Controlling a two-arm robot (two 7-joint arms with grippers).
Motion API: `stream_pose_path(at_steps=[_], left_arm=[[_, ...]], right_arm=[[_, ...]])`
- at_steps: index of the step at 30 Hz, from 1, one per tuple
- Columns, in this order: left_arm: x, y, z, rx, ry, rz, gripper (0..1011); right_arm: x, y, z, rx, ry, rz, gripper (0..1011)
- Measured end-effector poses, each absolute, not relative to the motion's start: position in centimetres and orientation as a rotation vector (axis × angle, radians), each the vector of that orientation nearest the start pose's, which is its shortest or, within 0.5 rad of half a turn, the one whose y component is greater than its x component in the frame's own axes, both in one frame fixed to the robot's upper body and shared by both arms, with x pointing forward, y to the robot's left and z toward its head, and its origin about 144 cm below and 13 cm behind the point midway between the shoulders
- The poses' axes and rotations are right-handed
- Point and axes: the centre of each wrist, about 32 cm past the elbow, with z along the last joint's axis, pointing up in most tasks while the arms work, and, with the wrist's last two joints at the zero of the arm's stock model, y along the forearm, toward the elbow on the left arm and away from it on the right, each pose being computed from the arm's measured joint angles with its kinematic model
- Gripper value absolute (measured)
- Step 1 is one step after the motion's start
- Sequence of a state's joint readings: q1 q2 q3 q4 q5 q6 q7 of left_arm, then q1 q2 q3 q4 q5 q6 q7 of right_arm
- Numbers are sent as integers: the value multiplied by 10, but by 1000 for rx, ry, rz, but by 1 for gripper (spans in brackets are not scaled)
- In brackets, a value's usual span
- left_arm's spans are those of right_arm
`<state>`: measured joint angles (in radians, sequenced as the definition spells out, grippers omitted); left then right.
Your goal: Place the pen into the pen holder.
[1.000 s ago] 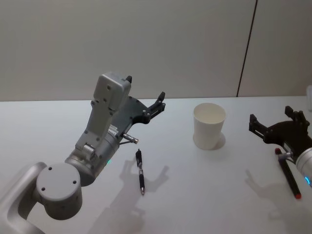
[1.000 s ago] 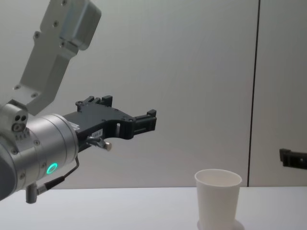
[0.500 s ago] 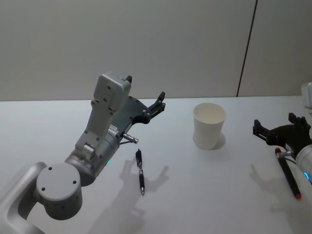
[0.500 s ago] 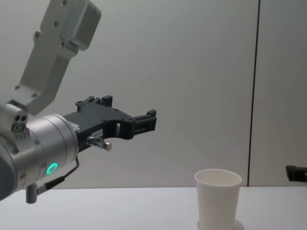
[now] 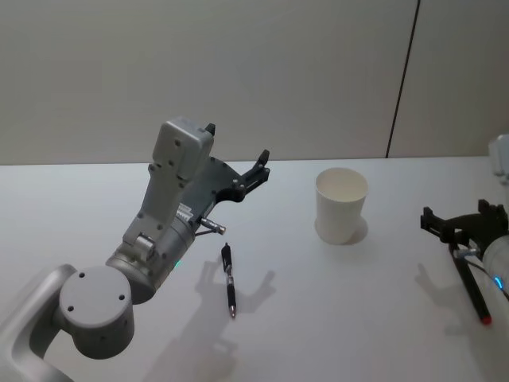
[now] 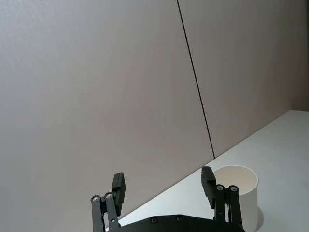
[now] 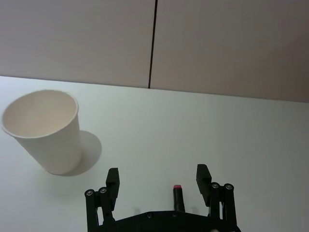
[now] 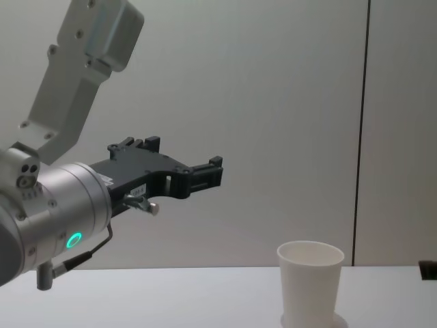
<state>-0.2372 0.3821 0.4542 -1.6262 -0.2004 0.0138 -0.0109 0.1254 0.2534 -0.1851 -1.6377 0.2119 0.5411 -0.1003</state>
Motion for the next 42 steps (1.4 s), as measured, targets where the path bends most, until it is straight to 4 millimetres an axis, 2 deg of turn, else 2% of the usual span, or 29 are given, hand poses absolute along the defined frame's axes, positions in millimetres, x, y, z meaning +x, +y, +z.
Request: stream_pose_path(at_steps=[42], left_arm=[[492, 198, 1204, 61, -268, 1124, 1004]], right_arm=[[525, -253, 1169, -559, 362, -1561, 1002]])
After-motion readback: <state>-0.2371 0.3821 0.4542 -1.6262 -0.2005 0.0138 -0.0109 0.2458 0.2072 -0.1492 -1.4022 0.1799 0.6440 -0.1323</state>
